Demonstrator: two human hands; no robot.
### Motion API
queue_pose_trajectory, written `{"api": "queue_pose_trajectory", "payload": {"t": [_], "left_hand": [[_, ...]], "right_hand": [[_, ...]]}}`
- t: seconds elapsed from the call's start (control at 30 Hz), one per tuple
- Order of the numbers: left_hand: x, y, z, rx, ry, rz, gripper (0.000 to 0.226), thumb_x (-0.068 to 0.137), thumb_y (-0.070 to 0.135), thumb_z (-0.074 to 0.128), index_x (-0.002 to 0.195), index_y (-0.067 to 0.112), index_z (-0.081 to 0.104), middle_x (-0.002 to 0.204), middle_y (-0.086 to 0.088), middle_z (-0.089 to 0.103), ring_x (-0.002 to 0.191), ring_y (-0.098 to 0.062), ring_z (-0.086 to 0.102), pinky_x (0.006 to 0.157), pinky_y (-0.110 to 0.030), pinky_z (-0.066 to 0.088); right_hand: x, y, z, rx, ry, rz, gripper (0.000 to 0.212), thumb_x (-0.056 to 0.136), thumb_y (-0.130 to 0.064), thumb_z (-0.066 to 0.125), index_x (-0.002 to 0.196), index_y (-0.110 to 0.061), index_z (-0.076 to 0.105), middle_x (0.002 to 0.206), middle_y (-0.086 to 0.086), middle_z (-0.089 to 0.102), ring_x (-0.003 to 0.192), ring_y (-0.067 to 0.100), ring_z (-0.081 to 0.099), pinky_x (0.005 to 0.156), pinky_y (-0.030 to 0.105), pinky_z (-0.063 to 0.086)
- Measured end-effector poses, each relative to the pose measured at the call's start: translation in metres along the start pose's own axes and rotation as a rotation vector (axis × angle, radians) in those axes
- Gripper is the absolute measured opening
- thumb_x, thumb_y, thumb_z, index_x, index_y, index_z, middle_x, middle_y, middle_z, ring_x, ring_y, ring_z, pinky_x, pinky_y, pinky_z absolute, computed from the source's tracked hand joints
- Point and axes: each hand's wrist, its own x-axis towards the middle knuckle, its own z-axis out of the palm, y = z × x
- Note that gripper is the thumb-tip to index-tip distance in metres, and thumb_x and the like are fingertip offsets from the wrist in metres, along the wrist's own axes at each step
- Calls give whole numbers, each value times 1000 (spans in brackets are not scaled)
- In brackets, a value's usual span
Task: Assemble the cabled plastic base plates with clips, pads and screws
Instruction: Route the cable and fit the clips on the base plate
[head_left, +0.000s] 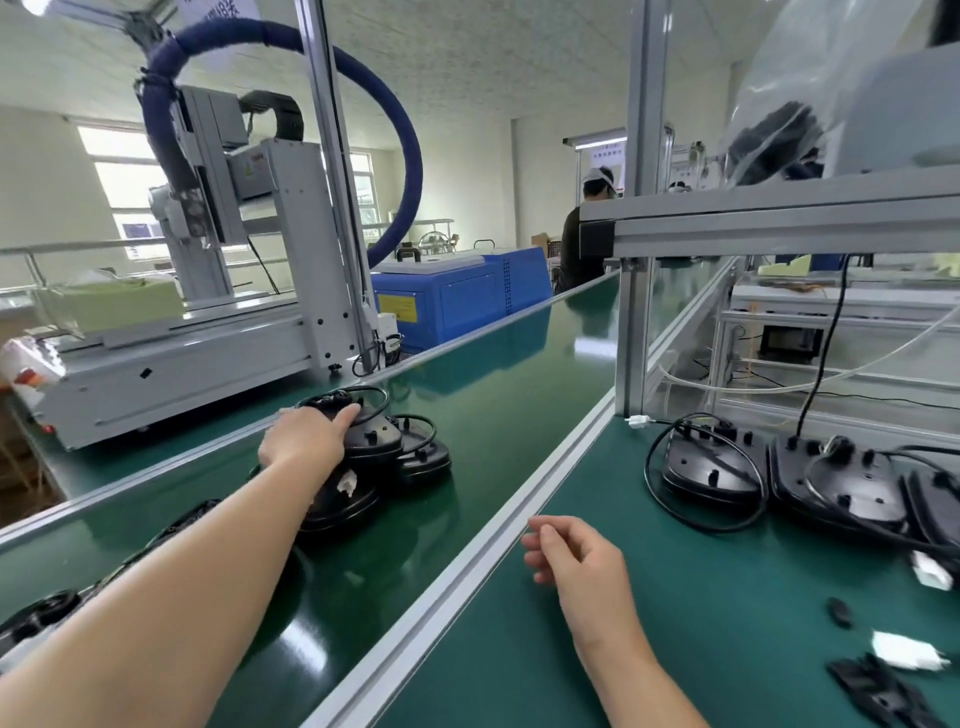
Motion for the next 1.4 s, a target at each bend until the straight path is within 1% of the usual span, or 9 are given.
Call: {"api": "queue_pose_trajectory", "payload": {"t": [0.07,0.17,0.33,0.53,0.67,0.9,1.13,1.3,1.4], "left_hand": [[-10,3,-12,260,133,135,74,84,74,33,78,8,65,78,-6,63,66,-21,59,52,-22,38],[-23,11,-28,468,300,272,60,89,66,41,109,13,62,110,-10,58,102,-26,54,78,-35,46],[-58,65,-29,63,398,587,51,94,36,47,141,21,38,129,-12,52,119,-32,45,97,-50,37],[-155,168,17,-493,-233,717,51,91,46,53,136,21,50,128,-4,59,116,-24,55,95,-33,43],[-206,229,53,-653,-681,514,92,79,67,57,146,8,32,150,-8,38,134,-28,41,107,-38,38],[-220,300,76,-504,-641,272,118,52,93,48,138,13,41,140,-12,47,131,-34,39,109,-45,30],[-203,341,90,-379,-671,264,115,49,75,73,138,10,39,137,-13,48,126,-34,44,104,-44,38],[-182,338,95,-708,-943,255,67,76,41,73,129,4,55,130,-16,58,119,-31,56,104,-43,43],[-186,316,84,-995,-972,142,34,75,21,75,100,2,65,84,-15,72,69,-25,69,67,-36,60]], "right_hand": [[-3,-2,-1,30,11,5,23,94,-6,53,86,-16,72,77,0,74,65,4,64,58,18,50],[-10,-10,-3,88,22,22,23,95,-6,52,87,-13,72,78,3,73,68,8,64,61,21,51],[-23,-33,-41,143,17,11,24,96,-4,51,87,-11,72,77,6,73,66,11,63,60,24,51],[-58,-60,-143,10,219,-87,25,95,-1,52,86,-11,72,76,8,73,62,11,63,54,21,50],[-72,-69,-194,-57,372,-129,24,94,-1,53,85,-12,72,75,7,73,59,9,63,52,19,50],[-69,-54,-224,-191,506,-182,23,94,-4,53,88,-18,70,72,4,71,58,10,63,59,25,50],[-64,-44,-226,-291,477,-189,25,94,-9,52,87,-26,68,72,-1,71,58,6,62,57,15,47],[-64,-43,-223,-293,462,-186,25,94,-9,53,86,-26,68,72,0,70,56,5,61,57,14,47],[-66,-46,-222,-306,466,-195,25,94,-7,53,87,-25,68,71,0,70,56,6,61,58,14,47]]}}
